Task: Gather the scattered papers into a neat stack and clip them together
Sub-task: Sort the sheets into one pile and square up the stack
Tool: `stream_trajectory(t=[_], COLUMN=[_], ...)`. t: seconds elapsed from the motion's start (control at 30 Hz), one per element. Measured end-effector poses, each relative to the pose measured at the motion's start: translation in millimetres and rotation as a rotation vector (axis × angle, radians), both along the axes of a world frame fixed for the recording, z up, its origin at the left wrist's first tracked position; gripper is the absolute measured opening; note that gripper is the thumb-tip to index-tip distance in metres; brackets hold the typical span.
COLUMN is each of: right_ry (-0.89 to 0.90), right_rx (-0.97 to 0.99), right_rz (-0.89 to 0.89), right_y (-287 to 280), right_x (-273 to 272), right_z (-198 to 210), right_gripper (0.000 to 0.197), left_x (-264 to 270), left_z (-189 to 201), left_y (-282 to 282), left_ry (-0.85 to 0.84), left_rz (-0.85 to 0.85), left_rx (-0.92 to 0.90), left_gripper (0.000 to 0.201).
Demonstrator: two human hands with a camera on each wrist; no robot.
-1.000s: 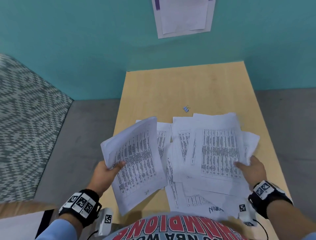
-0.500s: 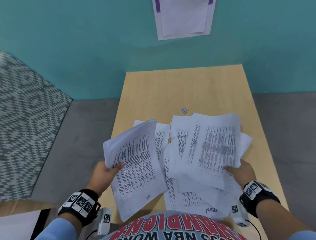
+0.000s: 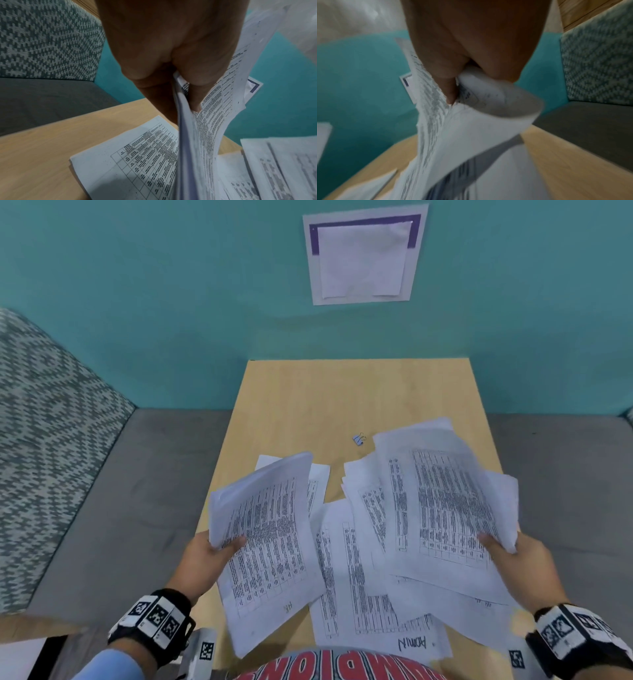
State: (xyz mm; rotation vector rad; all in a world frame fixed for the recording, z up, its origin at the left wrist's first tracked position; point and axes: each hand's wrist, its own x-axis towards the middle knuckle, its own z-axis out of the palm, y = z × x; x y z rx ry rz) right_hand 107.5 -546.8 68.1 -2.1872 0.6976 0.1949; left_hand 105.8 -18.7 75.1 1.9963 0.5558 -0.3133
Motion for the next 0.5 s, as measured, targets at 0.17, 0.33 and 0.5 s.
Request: stream_trajectory(t=[0.17, 0.33, 0.5], right_ry=[-0.104, -0.081, -0.17], right_rx=[0.161, 0.155, 0.103], right_rz=[-0.185, -0.193, -0.244], right_y=[-20, -28, -36], right_x=[0, 4, 5], right_z=[18, 27, 41], right_gripper=[0.043, 0.046, 0.049], left_x=[-2, -5, -6], left_z=[0, 1, 5], left_y=[1, -1, -5], left_ry=[0.0, -0.001, 0.002], left_rz=[0.006, 0.01, 0.015], left_rx=[0.005, 0.026, 0.018], left_gripper=[0.016, 0.017, 0.017])
